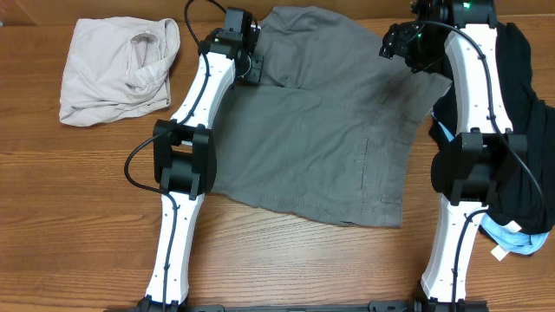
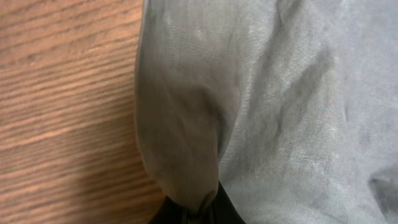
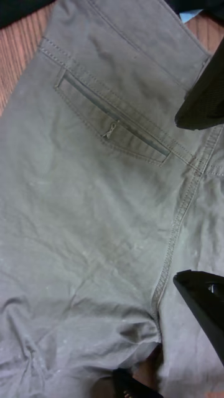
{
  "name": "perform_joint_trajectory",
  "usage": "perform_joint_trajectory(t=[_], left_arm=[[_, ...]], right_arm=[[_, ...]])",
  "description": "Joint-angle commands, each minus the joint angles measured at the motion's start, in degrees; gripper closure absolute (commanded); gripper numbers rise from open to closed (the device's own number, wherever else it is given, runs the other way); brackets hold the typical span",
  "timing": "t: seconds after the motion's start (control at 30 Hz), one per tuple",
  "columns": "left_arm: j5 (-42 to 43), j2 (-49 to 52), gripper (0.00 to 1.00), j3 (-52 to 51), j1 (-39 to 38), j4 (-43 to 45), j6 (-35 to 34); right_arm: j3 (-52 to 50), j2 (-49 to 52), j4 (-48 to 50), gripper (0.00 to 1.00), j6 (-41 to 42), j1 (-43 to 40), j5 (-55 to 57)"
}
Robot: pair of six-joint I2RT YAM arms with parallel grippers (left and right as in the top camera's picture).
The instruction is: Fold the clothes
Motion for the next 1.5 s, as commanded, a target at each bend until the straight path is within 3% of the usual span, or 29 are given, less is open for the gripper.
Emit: perform_joint_trajectory(t=[0.0, 0.2, 0.53, 0.77, 0.87, 0.93, 1.13, 1.27, 1.47], left_arm=[[-3.41, 2.23, 0.96, 0.02, 0.94, -3.87, -3.02], [-3.41, 1.92, 0.96, 0.07, 2.84, -13.49, -6.88], [-4.66, 1.92, 0.96, 0.07, 6.78, -28.37, -7.19], [-4.68, 1.92, 0.96, 0.07, 8.83, -33.48, -7.17], [-4.66, 1.92, 0.9, 0.09, 9.38, -34.75, -5.79], [-4.68, 1.81, 0.83, 0.31, 9.66, -35.85, -4.98], [-4.72, 1.05, 0.43, 7.85, 10.97, -42.71, -4.72], [-4.44, 0.04, 0.0, 17.42, 11.74, -47.47, -3.87], [-2.54, -10.4, 0.0, 19.52, 11.34, -47.43, -3.72]], right_arm=[[1.05, -1.66, -0.35, 0.24, -0.07, 0.61, 0.07], [1.05, -1.66, -1.03, 0.24, 0.9, 1.31, -0.57], [1.05, -1.64, -0.85, 0.24, 1.22, 4.09, -0.52], [1.05, -1.64, -0.76, 0.24, 1.49, 5.22, -0.55], [1.05, -1.64, -0.61, 0.24, 1.49, 5.31, -0.66], [1.05, -1.66, -0.63, 0.24, 1.46, 5.31, -1.29], [1.18, -3.67, -0.52, 0.24, 1.49, 5.29, -3.1], [1.18, -7.67, -1.05, 0.23, 1.46, 5.29, -3.08], [1.18, -15.98, -4.94, 0.2, 1.2, 5.29, -2.4]])
